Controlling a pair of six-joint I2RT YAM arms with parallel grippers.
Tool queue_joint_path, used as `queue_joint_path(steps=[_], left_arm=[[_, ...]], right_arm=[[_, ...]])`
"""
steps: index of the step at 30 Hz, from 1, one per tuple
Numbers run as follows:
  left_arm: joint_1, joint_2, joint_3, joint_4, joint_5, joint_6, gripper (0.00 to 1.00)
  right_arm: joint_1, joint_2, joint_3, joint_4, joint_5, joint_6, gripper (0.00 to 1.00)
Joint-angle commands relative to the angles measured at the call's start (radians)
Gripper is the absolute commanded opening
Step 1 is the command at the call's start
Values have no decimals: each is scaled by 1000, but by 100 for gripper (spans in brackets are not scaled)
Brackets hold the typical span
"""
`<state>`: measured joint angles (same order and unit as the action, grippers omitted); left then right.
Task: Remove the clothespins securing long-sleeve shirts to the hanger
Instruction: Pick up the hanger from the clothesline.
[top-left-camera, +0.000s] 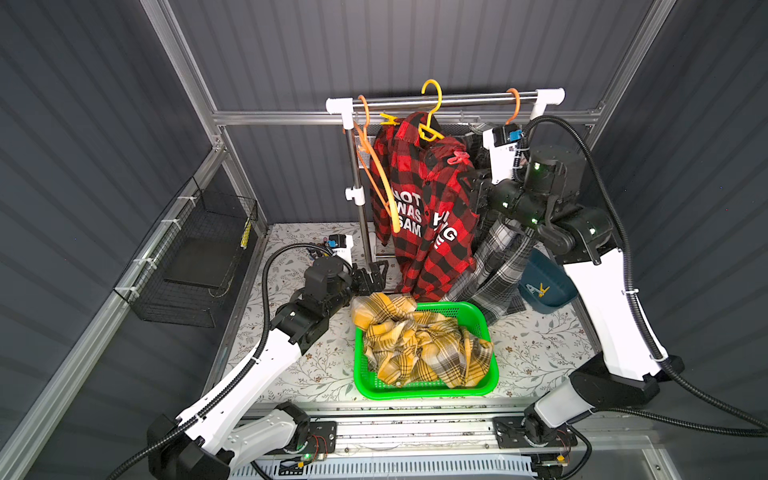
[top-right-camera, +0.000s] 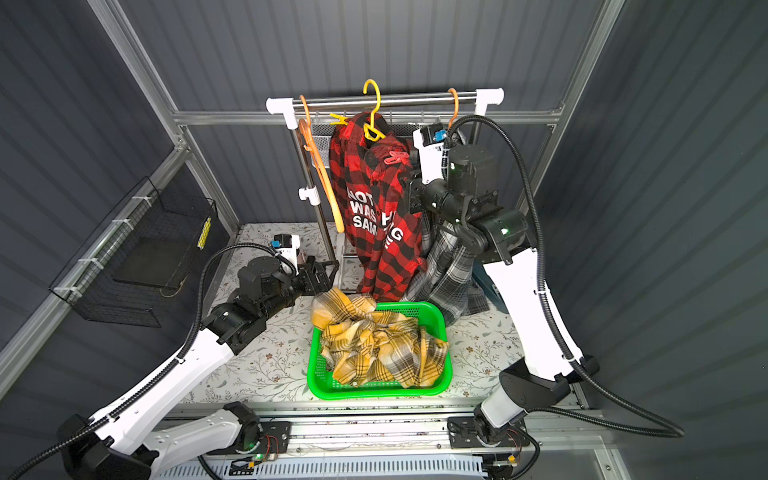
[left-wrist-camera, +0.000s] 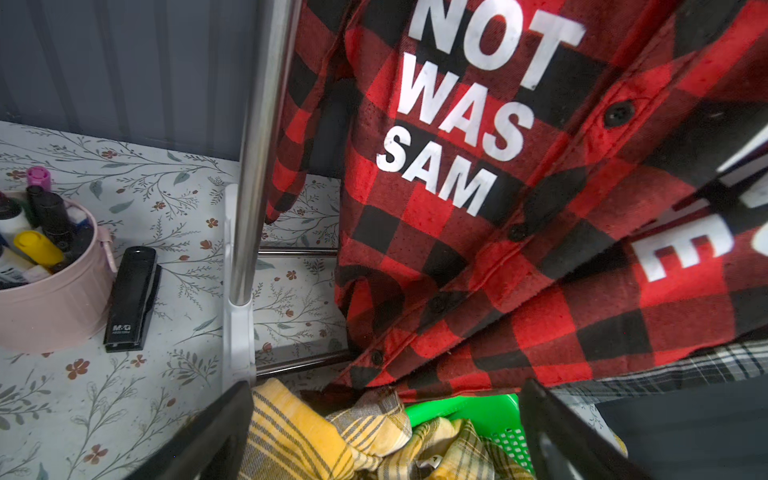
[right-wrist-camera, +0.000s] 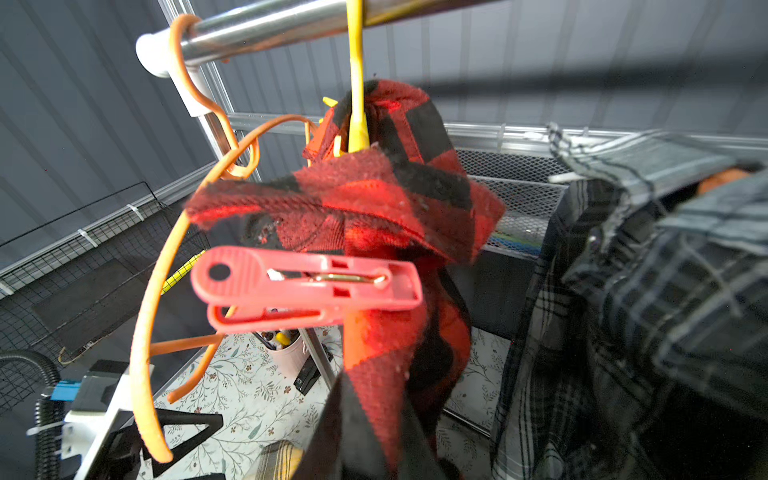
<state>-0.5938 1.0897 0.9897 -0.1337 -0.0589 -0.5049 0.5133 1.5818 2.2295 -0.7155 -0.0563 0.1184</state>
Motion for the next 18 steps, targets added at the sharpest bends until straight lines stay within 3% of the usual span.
queue_joint_path(steps=[1, 6, 18], left_arm=[[9, 18, -6, 31, 21, -7, 100], [17, 47, -7, 50, 35, -18, 100], [43, 103, -36, 101, 62, -53, 100]], right_arm=[[5, -44, 25, 54, 24, -16, 0], [11, -98, -53, 92, 47, -26, 0], [10, -76, 61, 64, 59, -72, 0]])
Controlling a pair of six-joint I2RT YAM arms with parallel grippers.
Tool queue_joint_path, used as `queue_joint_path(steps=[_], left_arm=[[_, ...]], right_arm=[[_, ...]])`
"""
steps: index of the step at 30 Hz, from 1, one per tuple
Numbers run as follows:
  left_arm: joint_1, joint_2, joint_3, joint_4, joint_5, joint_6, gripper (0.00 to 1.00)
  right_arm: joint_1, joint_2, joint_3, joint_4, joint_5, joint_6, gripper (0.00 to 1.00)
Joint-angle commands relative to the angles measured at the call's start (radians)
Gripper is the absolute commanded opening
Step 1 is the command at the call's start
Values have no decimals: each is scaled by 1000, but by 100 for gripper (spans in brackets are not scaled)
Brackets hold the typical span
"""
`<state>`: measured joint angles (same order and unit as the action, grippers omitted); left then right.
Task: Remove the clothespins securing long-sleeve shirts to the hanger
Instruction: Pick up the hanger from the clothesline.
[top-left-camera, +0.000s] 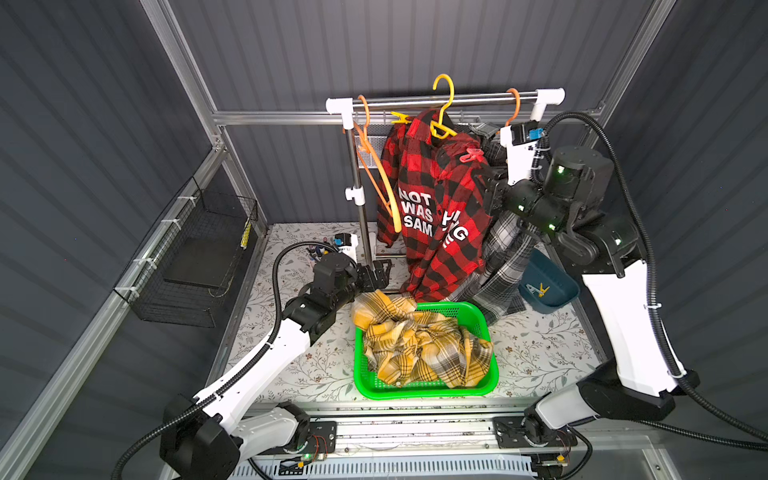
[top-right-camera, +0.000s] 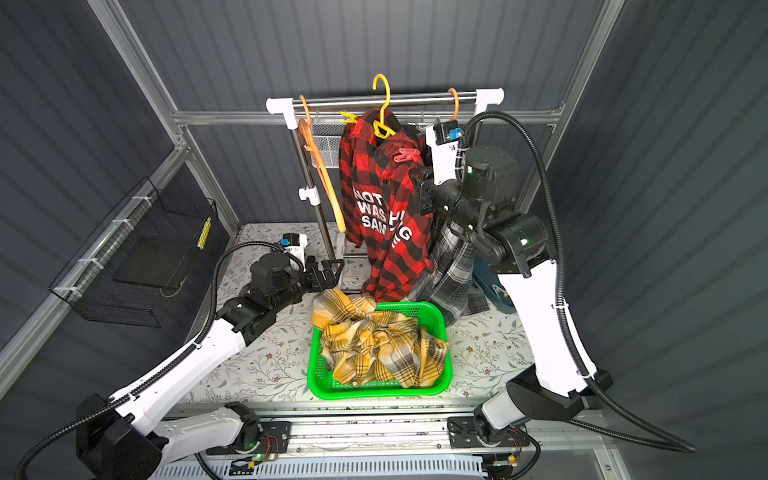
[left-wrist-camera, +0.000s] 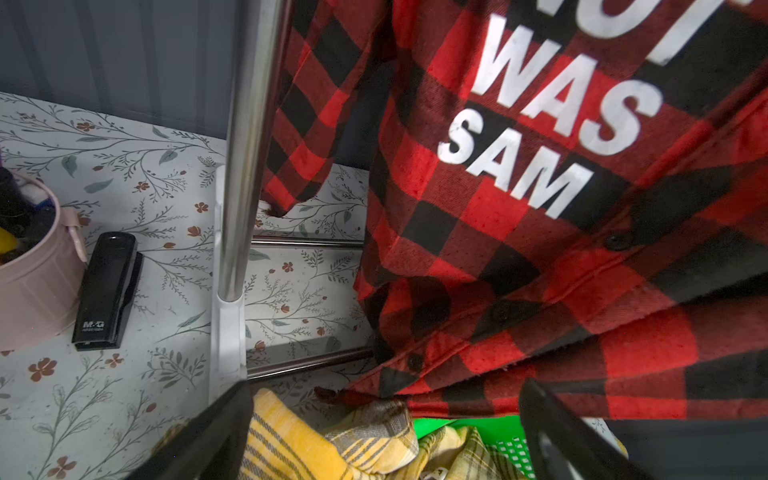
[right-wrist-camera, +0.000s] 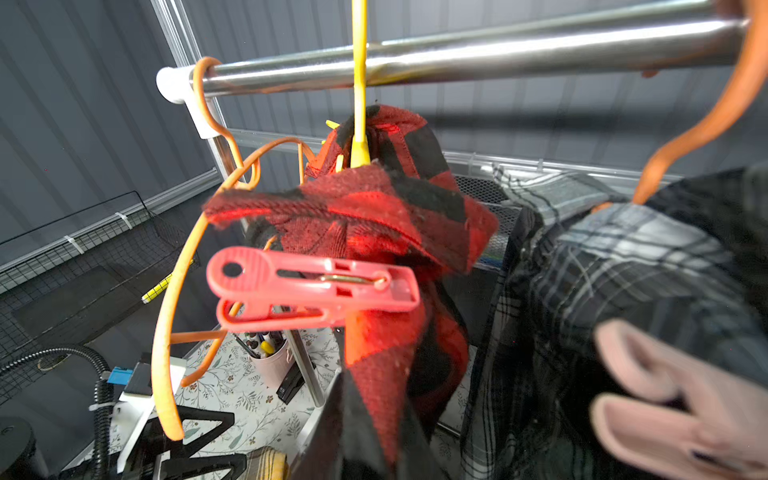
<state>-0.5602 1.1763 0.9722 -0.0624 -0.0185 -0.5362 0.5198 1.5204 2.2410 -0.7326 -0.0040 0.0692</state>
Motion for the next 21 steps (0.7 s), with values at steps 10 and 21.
queue_joint_path(steps=[10, 21], left_arm=[[45, 65, -26, 68, 54, -43, 100], [125, 70, -62, 96, 93, -78, 100]], right_arm=[[9, -134, -114, 135, -20, -34, 0], [27, -314, -475, 212, -58, -56, 0]])
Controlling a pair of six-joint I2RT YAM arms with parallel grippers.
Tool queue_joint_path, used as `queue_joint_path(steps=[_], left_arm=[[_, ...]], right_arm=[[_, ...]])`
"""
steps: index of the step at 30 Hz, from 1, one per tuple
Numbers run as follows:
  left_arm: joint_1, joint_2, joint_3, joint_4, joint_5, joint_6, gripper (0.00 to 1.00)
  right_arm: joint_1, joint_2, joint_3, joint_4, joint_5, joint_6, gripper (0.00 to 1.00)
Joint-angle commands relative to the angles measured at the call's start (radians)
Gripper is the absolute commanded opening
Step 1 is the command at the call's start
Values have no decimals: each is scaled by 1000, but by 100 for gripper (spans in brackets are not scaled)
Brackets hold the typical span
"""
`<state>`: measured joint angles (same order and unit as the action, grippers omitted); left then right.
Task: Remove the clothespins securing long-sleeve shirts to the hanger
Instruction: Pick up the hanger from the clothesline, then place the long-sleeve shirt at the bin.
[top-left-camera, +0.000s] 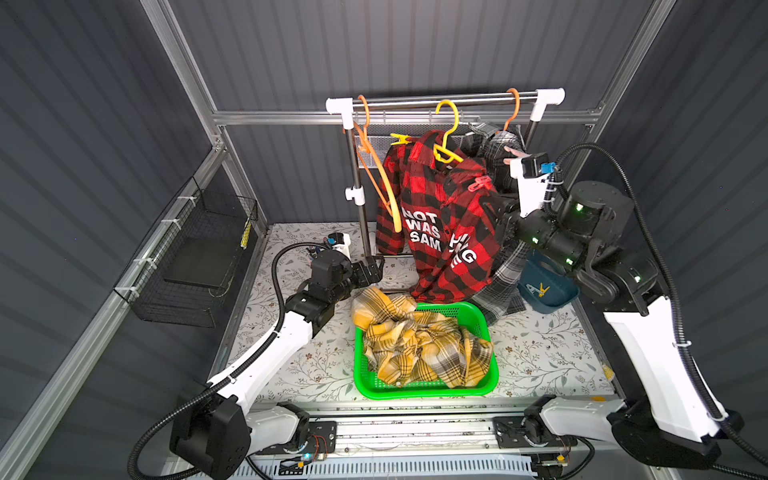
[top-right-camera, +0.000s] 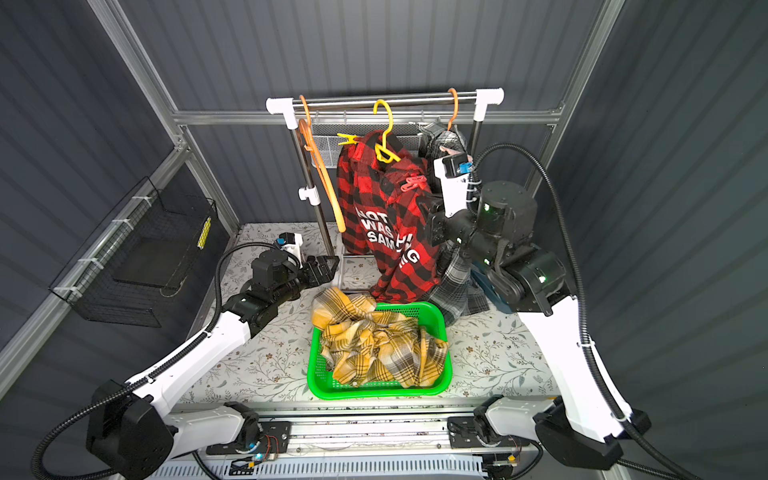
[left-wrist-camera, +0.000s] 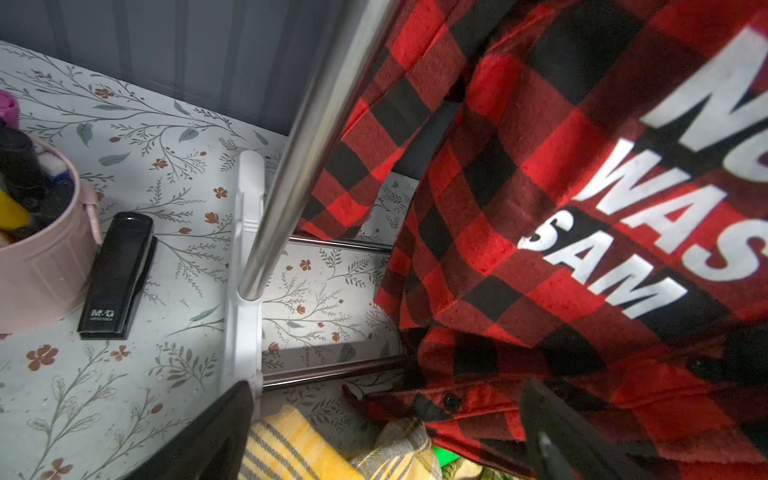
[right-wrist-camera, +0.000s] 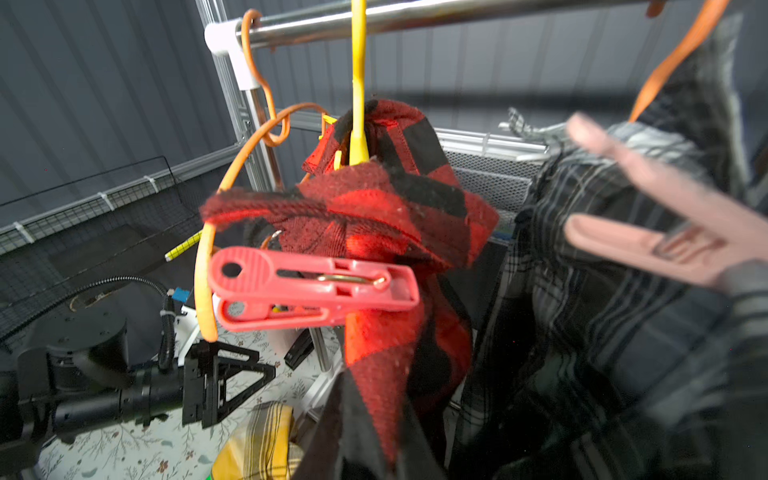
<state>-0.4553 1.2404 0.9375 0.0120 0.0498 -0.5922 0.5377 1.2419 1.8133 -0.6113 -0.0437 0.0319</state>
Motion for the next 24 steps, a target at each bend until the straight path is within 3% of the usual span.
queue_joint_path(steps=[1, 13, 18, 24], left_arm=[[29, 5, -35, 27, 31, -27, 100], [103, -33, -161, 49, 15, -78, 100], [145, -43, -243, 56, -41, -154, 100], [171, -42, -302, 110, -21, -201, 100]], right_arm=[[11, -48, -83, 90, -17, -18, 0], [177, -115, -405, 35, 58, -77, 0], [226, -144, -496, 58, 6, -71, 0], [278, -142, -488, 99, -84, -85, 0]])
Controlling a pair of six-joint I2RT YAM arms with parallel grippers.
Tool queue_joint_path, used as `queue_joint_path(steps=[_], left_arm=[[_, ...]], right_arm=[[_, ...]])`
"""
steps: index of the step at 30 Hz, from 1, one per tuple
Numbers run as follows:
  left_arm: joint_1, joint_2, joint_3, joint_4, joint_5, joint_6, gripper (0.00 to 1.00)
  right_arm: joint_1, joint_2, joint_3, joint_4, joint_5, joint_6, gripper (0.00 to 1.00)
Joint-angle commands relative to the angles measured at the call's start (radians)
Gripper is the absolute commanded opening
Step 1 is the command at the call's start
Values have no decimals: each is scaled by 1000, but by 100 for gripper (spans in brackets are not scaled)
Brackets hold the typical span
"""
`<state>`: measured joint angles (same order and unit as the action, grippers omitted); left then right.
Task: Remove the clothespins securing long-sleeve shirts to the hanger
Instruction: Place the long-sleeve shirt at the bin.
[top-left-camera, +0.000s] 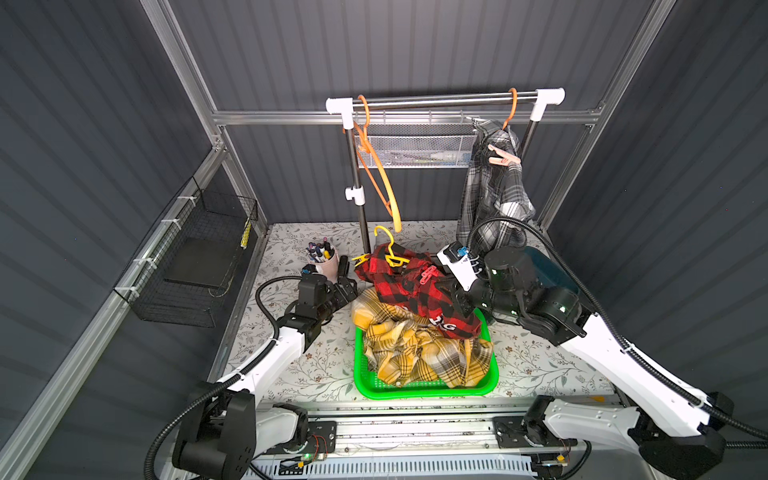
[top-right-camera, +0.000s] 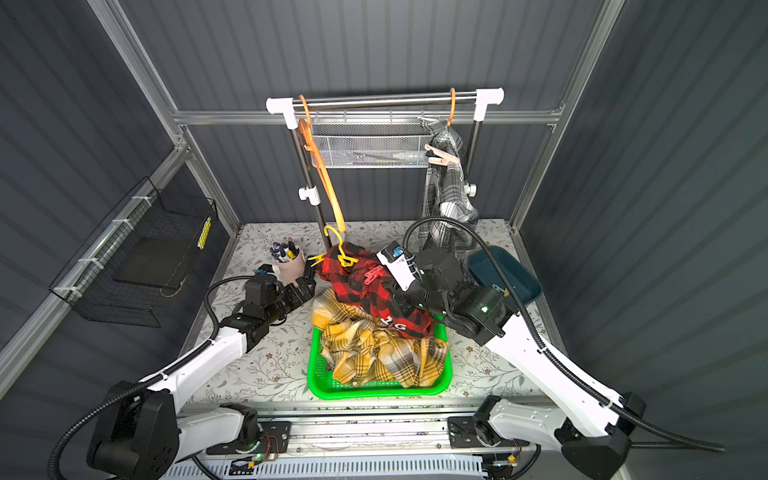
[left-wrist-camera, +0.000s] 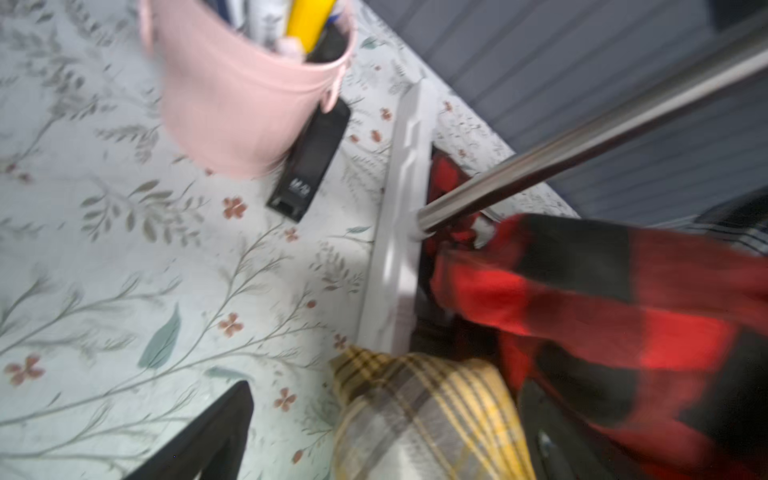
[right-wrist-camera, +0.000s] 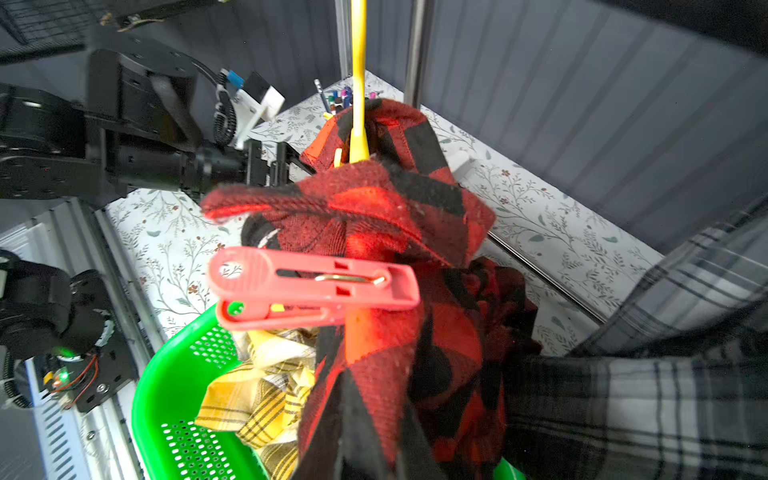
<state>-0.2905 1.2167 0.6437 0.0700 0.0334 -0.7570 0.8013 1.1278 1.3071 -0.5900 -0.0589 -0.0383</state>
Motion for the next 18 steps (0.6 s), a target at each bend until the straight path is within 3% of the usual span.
queue_joint_path(steps=[1, 5, 18], left_arm=[[9, -20, -12, 58, -3, -36, 100], [29, -25, -24, 81, 8, -35, 100], [153, 20, 9, 310, 202, -11, 100]], right_arm=[[19, -28, 30, 87, -80, -16, 0], [34, -15, 114, 93, -119, -24, 0], [45, 46, 343, 89, -250, -29, 0]])
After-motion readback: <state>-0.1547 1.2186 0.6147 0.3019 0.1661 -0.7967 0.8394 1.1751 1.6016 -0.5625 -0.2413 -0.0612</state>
